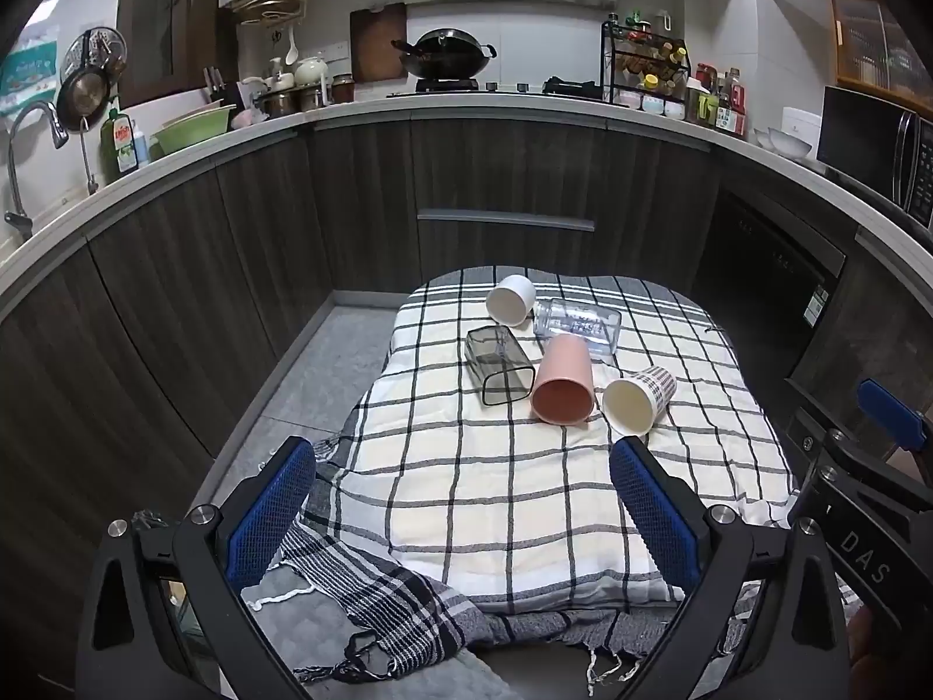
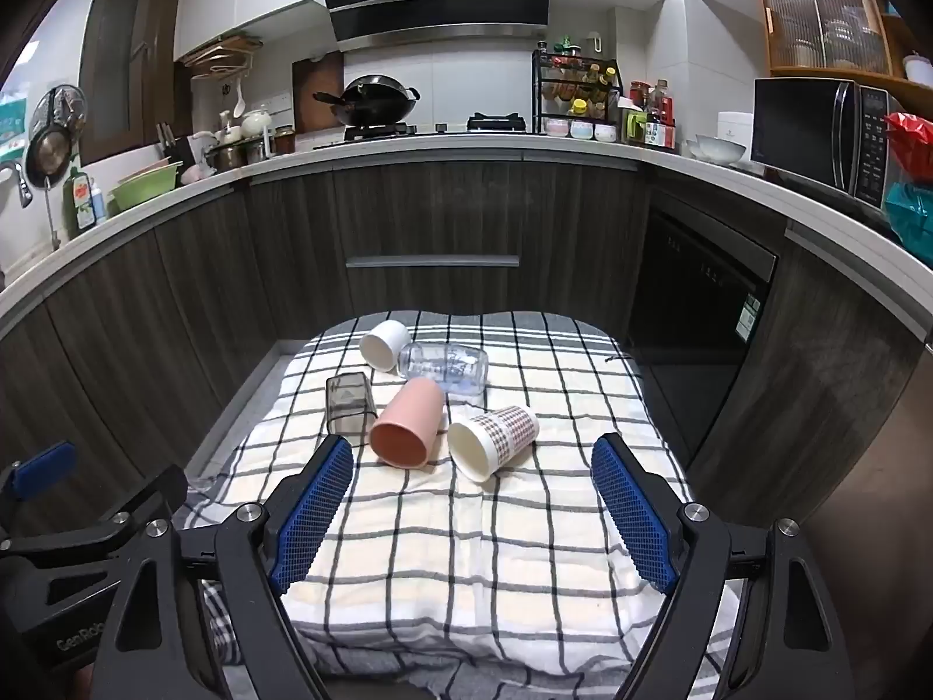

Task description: Flip cup upside down

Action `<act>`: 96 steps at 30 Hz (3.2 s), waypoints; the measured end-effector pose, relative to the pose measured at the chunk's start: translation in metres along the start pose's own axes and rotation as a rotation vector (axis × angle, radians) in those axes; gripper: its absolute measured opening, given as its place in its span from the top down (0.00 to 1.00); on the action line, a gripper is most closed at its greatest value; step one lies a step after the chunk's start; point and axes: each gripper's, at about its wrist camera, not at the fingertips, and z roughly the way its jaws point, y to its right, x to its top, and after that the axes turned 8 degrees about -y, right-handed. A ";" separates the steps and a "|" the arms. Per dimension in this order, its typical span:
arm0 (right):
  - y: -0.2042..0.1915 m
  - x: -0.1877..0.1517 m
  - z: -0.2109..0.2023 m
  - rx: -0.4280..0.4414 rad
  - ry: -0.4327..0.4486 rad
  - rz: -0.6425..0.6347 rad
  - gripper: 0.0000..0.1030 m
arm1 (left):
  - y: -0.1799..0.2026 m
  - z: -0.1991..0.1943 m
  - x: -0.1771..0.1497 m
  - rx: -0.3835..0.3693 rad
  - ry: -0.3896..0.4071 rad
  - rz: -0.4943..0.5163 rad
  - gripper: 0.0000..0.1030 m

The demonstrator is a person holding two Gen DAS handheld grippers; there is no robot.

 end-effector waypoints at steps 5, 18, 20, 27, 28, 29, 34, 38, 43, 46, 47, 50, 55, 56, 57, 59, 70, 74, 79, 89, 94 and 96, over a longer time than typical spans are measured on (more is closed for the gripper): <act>0.000 0.000 0.000 -0.002 0.000 -0.002 0.19 | -0.003 0.001 0.000 0.000 -0.001 -0.003 0.00; 0.001 -0.001 0.000 0.000 -0.001 0.000 0.19 | 0.000 0.000 0.000 0.003 -0.002 0.000 0.00; 0.001 -0.001 0.000 0.000 -0.001 0.001 0.19 | 0.000 0.000 0.000 0.004 0.000 -0.002 0.00; 0.001 0.000 0.001 0.001 -0.003 0.002 0.19 | -0.006 0.005 -0.005 0.009 -0.004 -0.009 0.00; 0.002 0.000 0.001 0.001 -0.003 0.002 0.19 | -0.003 0.004 -0.004 0.011 -0.004 -0.010 0.00; 0.002 0.000 0.001 0.001 -0.003 0.002 0.19 | -0.003 0.003 -0.004 0.012 -0.004 -0.012 0.00; 0.001 0.000 0.001 0.001 -0.003 0.003 0.19 | -0.006 0.006 -0.001 0.015 -0.007 -0.026 0.00; 0.000 0.000 0.001 0.002 -0.004 0.003 0.18 | -0.007 0.007 -0.001 0.015 -0.011 -0.031 0.00; 0.000 -0.001 0.001 0.002 -0.004 0.004 0.18 | -0.008 0.008 -0.001 0.013 -0.010 -0.031 0.00; 0.000 -0.001 0.001 0.003 -0.004 0.004 0.19 | -0.008 0.007 0.000 0.012 -0.009 -0.031 0.00; 0.000 -0.001 0.000 0.002 -0.004 0.004 0.18 | -0.008 0.008 0.001 0.013 -0.009 -0.030 0.00; 0.001 -0.001 0.001 0.003 -0.005 0.004 0.19 | -0.007 0.008 0.001 0.013 -0.011 -0.031 0.00; 0.001 0.000 0.003 0.003 -0.005 0.005 0.18 | -0.007 0.010 0.000 0.013 -0.020 -0.030 0.00; 0.001 0.000 0.003 0.003 -0.006 0.005 0.18 | -0.008 0.010 0.000 0.014 -0.022 -0.030 0.00; 0.001 0.000 0.004 0.003 -0.006 0.006 0.18 | -0.008 0.011 0.000 0.014 -0.025 -0.028 0.00; 0.001 0.000 0.005 0.004 -0.008 0.005 0.18 | -0.008 0.014 0.001 0.016 -0.030 -0.028 0.00; 0.000 0.013 0.033 -0.001 -0.038 0.005 0.19 | -0.004 0.044 0.013 0.006 -0.081 -0.012 0.00; -0.001 0.018 0.047 -0.005 -0.054 0.007 0.18 | -0.002 0.059 0.021 -0.003 -0.102 -0.017 0.00; 0.001 0.031 0.064 -0.010 -0.069 0.012 0.19 | -0.001 0.078 0.037 -0.009 -0.120 -0.027 0.00; 0.003 0.060 0.103 -0.012 -0.090 0.015 0.18 | -0.001 0.122 0.072 -0.002 -0.169 -0.067 0.00; 0.005 0.070 0.122 -0.015 -0.104 0.017 0.18 | 0.002 0.146 0.085 0.005 -0.205 -0.081 0.00; 0.006 0.075 0.131 -0.018 -0.110 0.016 0.18 | 0.004 0.158 0.090 0.013 -0.223 -0.091 0.00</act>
